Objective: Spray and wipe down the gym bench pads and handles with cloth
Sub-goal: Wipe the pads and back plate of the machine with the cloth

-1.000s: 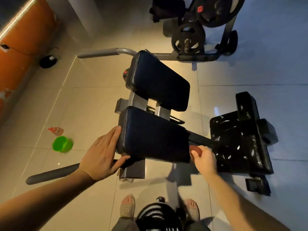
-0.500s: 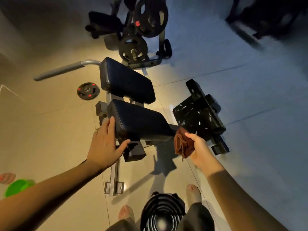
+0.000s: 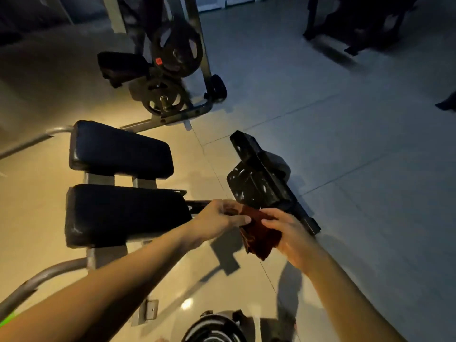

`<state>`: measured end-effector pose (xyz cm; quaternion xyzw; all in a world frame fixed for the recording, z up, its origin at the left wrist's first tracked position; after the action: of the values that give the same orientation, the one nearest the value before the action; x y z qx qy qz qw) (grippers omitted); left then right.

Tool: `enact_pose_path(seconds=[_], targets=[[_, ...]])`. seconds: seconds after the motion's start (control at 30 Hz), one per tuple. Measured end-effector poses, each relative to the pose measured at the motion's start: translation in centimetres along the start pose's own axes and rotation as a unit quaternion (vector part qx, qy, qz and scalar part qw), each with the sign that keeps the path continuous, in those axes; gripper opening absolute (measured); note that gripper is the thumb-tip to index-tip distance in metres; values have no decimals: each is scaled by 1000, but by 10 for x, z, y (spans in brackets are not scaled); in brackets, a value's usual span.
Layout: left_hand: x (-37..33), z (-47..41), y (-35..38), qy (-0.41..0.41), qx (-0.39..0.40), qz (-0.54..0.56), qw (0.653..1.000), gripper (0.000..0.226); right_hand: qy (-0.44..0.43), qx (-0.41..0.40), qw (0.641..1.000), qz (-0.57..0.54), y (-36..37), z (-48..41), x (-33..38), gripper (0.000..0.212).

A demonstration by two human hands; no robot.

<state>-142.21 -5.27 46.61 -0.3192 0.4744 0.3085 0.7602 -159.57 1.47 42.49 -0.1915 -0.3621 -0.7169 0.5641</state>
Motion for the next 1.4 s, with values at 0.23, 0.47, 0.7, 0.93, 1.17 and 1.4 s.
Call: enact_pose_path(seconds=[0.23,0.47,0.7,0.93,1.17,1.4], targets=[[-8,-64,66,-42,-18,76,996,30,-19,1,1000,11,-105,23,30,36],[8,-117,84,-32,43,164,985,28,-83,-94,990,59,-131,9,39,40],[55,-167,97,-76,121,130,981,19,-33,-186,981,52,-145,-33,-5,34],[130,-210,118,-78,94,124,985,64,-29,-111,993,-9,-173,-82,-59,56],[167,-250,156,84,99,14,991,54,-107,-200,966,124,-209,-147,-110,51],[221,-289,185,151,178,5,972,68,-221,-251,938,91,-250,-193,-142,20]])
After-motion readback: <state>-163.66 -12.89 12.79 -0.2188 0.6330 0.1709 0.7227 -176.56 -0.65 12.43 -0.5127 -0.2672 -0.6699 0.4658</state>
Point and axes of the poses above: each hand's wrist, its own z-axis away from the middle knuckle, its own y-axis out of the palm, x = y × z, the point moved 6 cm from there along -z, towards the middle knuckle, and after that the axes turned 9 degrees about y, right-handed, at the moved point
